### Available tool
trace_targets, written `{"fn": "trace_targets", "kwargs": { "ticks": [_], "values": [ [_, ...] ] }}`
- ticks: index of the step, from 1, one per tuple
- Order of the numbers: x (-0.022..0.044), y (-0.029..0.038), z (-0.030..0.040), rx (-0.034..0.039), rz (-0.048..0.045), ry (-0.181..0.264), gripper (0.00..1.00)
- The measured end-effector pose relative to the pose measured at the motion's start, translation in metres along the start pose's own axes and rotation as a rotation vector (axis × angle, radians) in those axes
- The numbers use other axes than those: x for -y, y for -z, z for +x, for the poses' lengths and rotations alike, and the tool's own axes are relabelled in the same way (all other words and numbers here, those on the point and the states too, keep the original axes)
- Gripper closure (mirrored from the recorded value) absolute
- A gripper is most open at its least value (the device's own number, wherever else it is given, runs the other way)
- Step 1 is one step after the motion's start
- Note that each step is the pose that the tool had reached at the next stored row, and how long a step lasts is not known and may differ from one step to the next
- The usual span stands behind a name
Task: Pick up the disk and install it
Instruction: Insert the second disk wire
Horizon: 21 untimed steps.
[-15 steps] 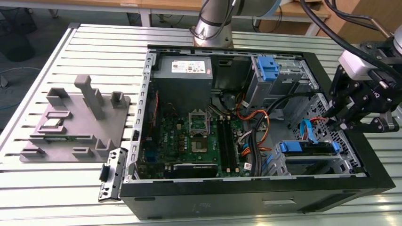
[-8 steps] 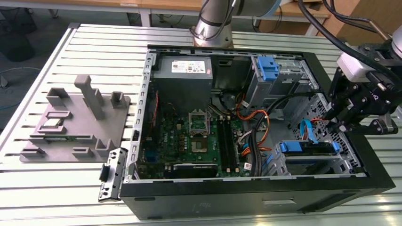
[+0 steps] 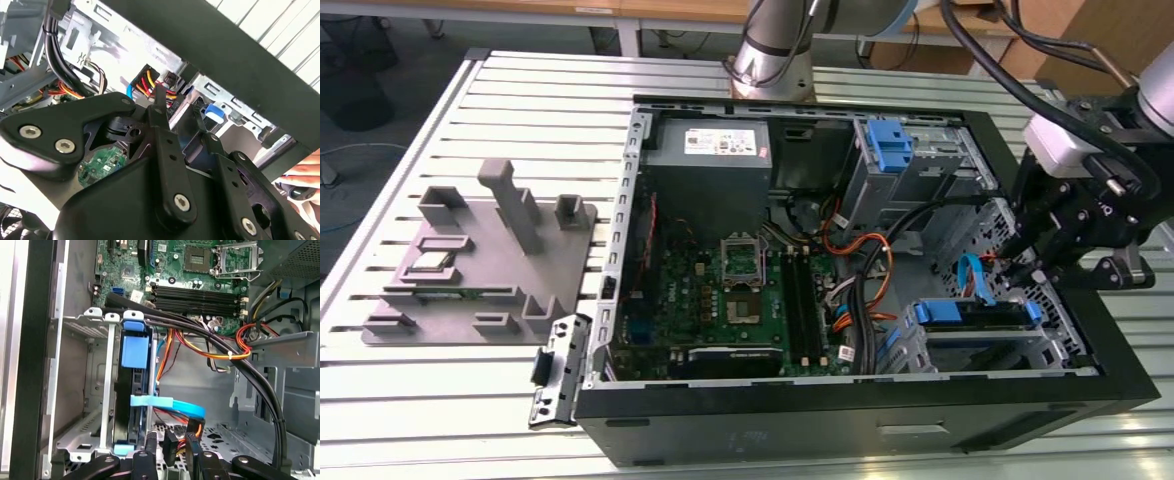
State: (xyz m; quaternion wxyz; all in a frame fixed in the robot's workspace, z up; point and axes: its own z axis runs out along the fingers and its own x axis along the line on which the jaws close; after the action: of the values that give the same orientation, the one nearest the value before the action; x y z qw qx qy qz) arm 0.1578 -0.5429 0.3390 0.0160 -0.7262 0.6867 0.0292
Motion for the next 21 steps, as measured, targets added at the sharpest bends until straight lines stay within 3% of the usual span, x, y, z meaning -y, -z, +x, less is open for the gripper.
{"fn": "trace_targets", "kwargs": {
  "ticks": [6,21],
  "values": [
    [-0.0021,-0.0003,0.0,-0.0057,0.0,0.0,0.64],
    [-0.0021,0.0028,-0.0002,-0.0057,0.0,0.0,0.64]
  ]
}}
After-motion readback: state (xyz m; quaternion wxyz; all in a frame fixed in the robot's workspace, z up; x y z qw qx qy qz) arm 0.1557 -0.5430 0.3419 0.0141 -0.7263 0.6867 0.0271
